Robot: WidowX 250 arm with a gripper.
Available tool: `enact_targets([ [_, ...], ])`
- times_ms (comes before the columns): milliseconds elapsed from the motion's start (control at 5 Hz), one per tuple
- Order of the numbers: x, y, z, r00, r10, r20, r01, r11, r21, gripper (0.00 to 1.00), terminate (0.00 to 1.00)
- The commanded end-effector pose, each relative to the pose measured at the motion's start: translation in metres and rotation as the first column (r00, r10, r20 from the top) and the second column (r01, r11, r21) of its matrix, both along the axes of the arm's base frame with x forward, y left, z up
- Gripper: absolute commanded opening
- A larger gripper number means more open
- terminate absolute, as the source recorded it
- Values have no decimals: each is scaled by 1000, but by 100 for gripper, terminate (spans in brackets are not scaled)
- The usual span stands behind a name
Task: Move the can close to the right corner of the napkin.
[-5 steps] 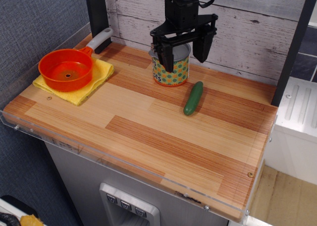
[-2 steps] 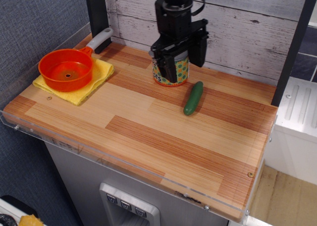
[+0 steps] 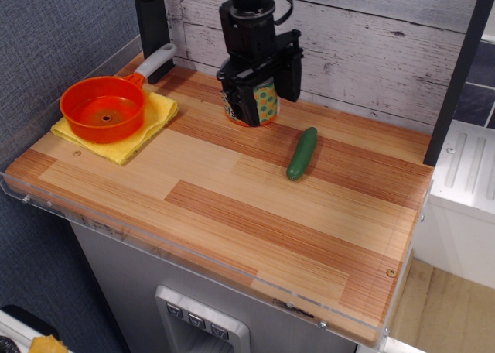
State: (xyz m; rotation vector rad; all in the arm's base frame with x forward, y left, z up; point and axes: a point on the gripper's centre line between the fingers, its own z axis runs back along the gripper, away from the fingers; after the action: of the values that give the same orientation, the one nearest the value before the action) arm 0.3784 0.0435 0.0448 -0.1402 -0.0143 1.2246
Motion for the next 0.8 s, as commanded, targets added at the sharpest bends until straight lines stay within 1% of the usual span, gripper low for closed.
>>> enact_targets([
  [0,3,31,12,999,8,46,-10,999,46,100,0],
  [200,3,39,11,999,5,38,-7,998,59,100,0],
  [400,1,45,14,999,29,43,-32,997,65,100,0],
  [600,3,44,15,999,20,46,-22,998,50,100,0],
])
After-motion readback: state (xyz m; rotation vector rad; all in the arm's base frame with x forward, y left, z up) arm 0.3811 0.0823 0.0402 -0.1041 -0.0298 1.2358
